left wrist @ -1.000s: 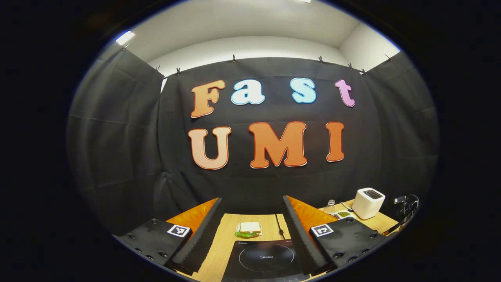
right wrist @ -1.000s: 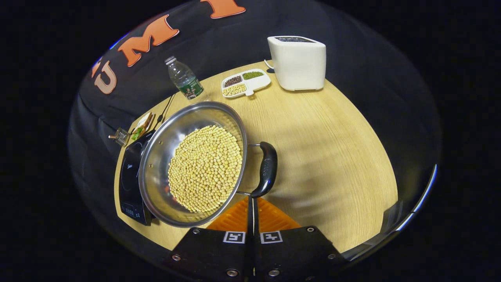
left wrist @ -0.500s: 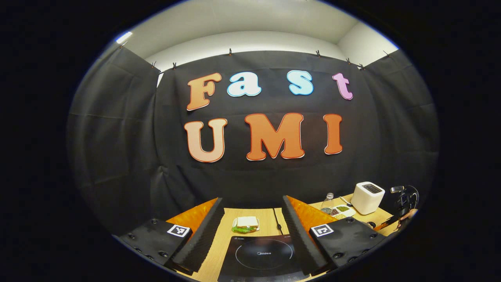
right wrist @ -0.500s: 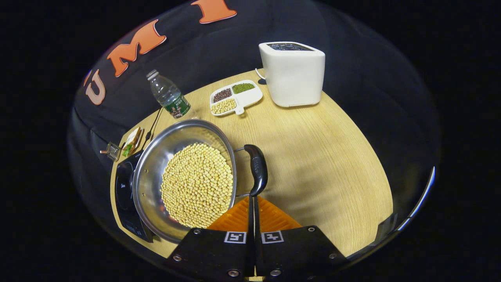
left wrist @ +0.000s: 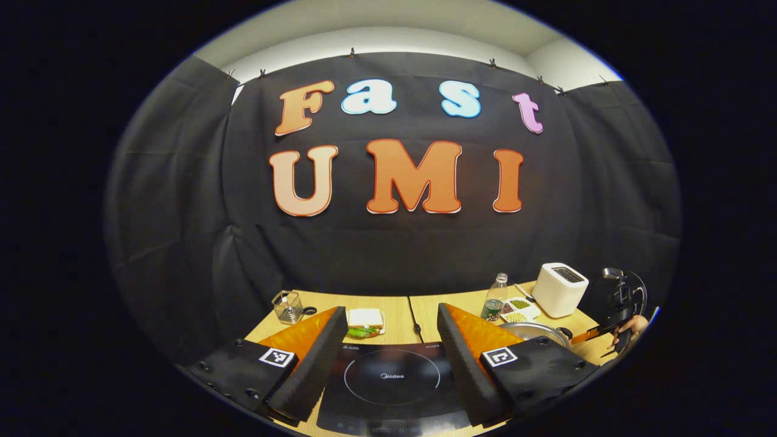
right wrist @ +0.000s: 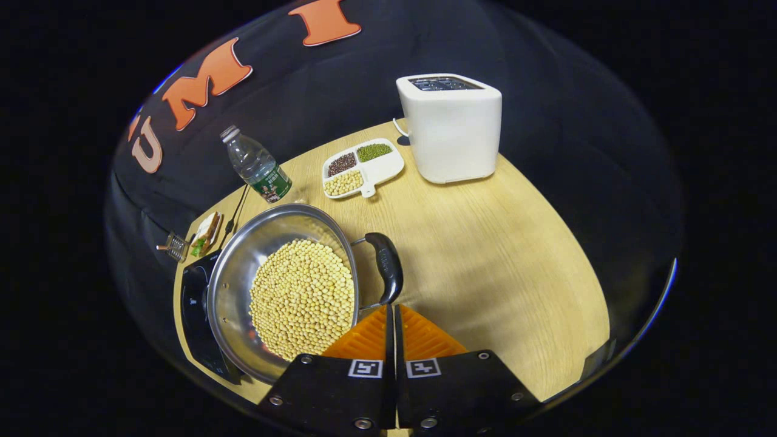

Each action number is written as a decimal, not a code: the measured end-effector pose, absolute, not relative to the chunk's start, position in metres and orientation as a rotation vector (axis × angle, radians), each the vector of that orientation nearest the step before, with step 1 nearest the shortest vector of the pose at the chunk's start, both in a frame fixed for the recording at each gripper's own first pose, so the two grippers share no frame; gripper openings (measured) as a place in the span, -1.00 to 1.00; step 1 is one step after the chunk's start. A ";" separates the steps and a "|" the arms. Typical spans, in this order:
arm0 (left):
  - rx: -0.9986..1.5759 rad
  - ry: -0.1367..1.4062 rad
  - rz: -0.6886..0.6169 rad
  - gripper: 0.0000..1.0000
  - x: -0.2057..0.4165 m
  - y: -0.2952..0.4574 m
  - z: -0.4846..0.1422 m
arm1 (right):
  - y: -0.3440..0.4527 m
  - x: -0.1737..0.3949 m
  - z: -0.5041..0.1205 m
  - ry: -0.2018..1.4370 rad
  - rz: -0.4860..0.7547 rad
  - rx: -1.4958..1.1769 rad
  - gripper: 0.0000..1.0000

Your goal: First push the handle of the pot to place it horizontally, then grasp the pot with both hands and set it on the induction cooktop.

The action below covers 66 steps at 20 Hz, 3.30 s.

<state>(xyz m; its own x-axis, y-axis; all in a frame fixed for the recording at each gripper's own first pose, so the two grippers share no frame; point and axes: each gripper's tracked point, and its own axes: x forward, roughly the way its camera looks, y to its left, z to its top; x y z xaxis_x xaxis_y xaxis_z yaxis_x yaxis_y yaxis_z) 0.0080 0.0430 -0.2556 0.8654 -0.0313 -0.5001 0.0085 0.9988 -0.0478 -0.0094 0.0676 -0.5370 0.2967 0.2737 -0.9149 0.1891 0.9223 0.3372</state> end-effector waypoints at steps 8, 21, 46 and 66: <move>-0.017 0.653 -0.098 0.94 0.009 0.008 -0.313 | 0.076 0.002 -0.479 1.126 0.171 0.312 -0.07; -0.045 0.926 -0.243 0.94 -0.005 -0.084 -0.427 | 0.089 0.016 -0.473 1.095 0.199 0.309 0.63; -0.182 1.137 -0.333 0.73 -0.009 -0.179 -0.553 | 0.037 0.030 -0.553 1.194 0.020 0.041 0.67; 0.006 1.024 -0.279 0.92 0.033 -0.203 -0.609 | 0.041 0.019 -0.588 1.263 -0.006 0.064 0.56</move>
